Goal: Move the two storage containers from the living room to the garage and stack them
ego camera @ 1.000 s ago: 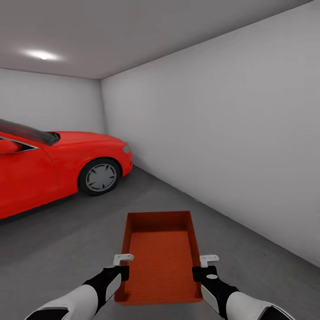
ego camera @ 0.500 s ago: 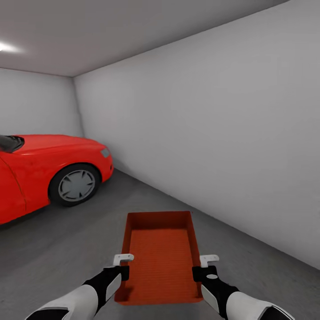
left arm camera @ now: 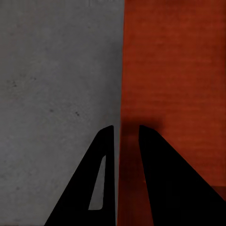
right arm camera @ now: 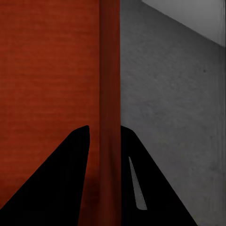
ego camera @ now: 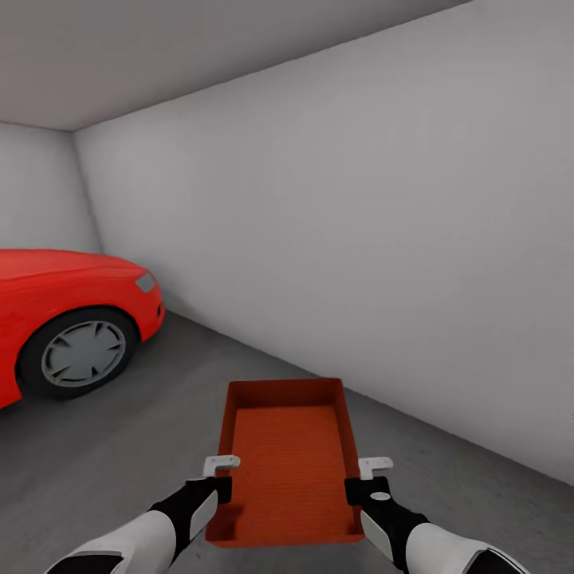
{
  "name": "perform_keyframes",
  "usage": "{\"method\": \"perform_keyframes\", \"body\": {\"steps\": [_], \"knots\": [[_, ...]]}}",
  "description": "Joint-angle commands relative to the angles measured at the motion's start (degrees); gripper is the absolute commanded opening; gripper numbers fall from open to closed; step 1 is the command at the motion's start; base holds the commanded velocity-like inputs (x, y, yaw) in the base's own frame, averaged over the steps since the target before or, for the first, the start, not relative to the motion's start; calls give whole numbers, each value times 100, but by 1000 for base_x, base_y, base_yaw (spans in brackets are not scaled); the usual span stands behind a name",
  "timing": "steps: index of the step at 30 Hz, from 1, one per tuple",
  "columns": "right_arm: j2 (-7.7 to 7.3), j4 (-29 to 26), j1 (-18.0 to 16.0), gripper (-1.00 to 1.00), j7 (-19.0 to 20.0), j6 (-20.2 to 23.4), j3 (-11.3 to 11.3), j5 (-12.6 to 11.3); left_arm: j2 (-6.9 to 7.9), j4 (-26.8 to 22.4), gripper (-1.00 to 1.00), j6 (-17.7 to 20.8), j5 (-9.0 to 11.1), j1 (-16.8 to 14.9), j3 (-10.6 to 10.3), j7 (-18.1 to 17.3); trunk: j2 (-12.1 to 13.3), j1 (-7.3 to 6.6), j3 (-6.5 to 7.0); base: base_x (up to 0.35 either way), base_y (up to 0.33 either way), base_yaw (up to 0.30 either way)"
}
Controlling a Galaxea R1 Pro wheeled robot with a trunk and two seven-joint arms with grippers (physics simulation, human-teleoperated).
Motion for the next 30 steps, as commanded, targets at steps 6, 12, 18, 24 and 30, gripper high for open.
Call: {"method": "perform_keyframes", "body": {"steps": [6,12,18,24,30], "knots": [[0,186,-9,-100,-50,-37,-136,-116,86,-34,-100,34,-121,-1,-99,129,-10,6,-10,322,0,-258],[0,186,-9,-100,-51,-36,-136,-112,86,-34,-100,32,-121,-1,-103,129,-10,6,-10,322,0,-259],[0,186,-9,-100,-50,-37,-136,-114,86,-34,-100,32,-121,-1,-104,129,-10,6,-10,234,0,-258],[0,186,-9,-100,-49,-37,-136,-112,86,-34,-100,32,-121,0,-106,129,-10,6,-10,28,0,-259],[0,186,-9,-100,-49,-34,-136,-114,86,-34,-100,32,-121,-1,-108,129,-10,6,-10,1,0,-260]]}}
